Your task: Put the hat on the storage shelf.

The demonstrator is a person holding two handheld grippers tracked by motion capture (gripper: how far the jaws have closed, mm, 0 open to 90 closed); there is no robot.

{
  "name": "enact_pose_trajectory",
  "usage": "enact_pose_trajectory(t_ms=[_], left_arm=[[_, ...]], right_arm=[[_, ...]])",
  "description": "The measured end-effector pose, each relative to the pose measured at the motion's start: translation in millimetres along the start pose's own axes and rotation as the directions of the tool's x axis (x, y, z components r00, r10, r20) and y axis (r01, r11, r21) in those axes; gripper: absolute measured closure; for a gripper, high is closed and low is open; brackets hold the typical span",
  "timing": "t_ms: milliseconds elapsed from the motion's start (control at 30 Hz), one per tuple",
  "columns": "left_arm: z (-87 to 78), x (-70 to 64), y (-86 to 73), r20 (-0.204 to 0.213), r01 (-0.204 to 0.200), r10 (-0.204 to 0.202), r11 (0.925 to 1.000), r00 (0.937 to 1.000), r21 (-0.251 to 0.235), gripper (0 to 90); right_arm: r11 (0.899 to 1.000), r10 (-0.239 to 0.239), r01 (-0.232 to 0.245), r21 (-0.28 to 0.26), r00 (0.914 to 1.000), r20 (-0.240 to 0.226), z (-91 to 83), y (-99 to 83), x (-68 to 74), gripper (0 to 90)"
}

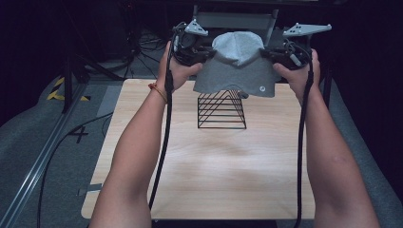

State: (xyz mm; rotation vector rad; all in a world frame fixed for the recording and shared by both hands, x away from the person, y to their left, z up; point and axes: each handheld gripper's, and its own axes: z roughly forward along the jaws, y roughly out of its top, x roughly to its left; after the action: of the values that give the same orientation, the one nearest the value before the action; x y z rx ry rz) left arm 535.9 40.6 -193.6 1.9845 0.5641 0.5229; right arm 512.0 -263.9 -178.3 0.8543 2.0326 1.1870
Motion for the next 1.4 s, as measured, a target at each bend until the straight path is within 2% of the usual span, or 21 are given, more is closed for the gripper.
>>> enact_pose_trajectory(t_ms=[200, 333, 400, 533, 700, 867, 1033, 1100, 1167, 1267, 1400], left_arm=[[10.4, 8.0, -5.1, -0.019, 0.013, -0.013, 0.9998, 0.9997, 0.015, 84.8], [17.0, 15.3, -11.8, -0.037, 0.041, -0.041, 0.9989, 0.9985, 0.02, 84.8], [20.9, 18.4, -15.3, -0.03, 0.059, -0.058, 0.9981, 0.9978, 0.016, 84.8], [24.1, 17.2, -21.7, 0.002, 0.062, -0.062, 0.998, 0.9981, 0.013, 84.8], [23.4, 13.7, -27.8, 0.023, 0.067, -0.067, 0.9977, 0.9975, 0.009, 84.8], [7.2, 5.1, -28.1, 0.029, 0.024, -0.024, 0.9997, 0.9993, 0.006, 84.8], [-5.3, -0.6, -28.8, 0.038, 0.024, -0.023, 0.9996, 0.999, -0.017, 84.8], [-9.4, -4.1, -29.1, 0.038, 0.01, -0.009, 0.9998, 0.9992, -0.019, 84.8], [-12.7, -9.0, -31.1, 0.054, 0.008, -0.007, 0.9994, 0.9985, -0.033, 84.8], [-12.2, -11.9, -34.5, 0.061, 0.004, -0.002, 0.9995, 0.9981, -0.03, 84.8], [-7.4, -13.1, -43.1, 0.069, 0.019, -0.018, 0.9996, 0.9974, -0.019, 84.7]], right_arm=[[1.0, 0.002, -0.002, 0.024, 1.0, 0.007, 14.8, -3.1, -1.7, 84.9], [0.999, 0.013, -0.013, 0.036, 0.9999, 0.004, 26.7, -8.3, -3.9, 85.0], [0.999, 0.018, -0.017, 0.039, 0.9998, -0.004, 31.0, -9.1, -3.7, 85.0], [0.999, 0.006, -0.005, 0.053, 0.9999, -0.015, 36.3, -10.0, -1.0, 85.0], [0.999, -0.004, 0.005, 0.047, 0.9996, -0.028, 33.7, -12.4, 1.0, 85.1], [0.999, -0.02, 0.021, 0.05, 0.9994, -0.029, 24.4, -16.4, 5.7, 85.2], [0.999, -0.027, 0.029, 0.047, 0.999, -0.034, 15.1, -19.8, 10.2, 85.2], [0.999, -0.022, 0.023, 0.036, 0.9989, -0.042, 8.8, -21.1, 12.0, 85.2], [0.999, -0.027, 0.028, 0.03, 0.9986, -0.046, 5.2, -21.6, 13.7, 85.2], [0.999, -0.036, 0.037, 0.03, 0.9983, -0.045, 3.3, -22.1, 14.7, 85.3], [0.998, -0.045, 0.047, 0.039, 0.9978, -0.048, 2.8, -24.8, 17.8, 85.3]])
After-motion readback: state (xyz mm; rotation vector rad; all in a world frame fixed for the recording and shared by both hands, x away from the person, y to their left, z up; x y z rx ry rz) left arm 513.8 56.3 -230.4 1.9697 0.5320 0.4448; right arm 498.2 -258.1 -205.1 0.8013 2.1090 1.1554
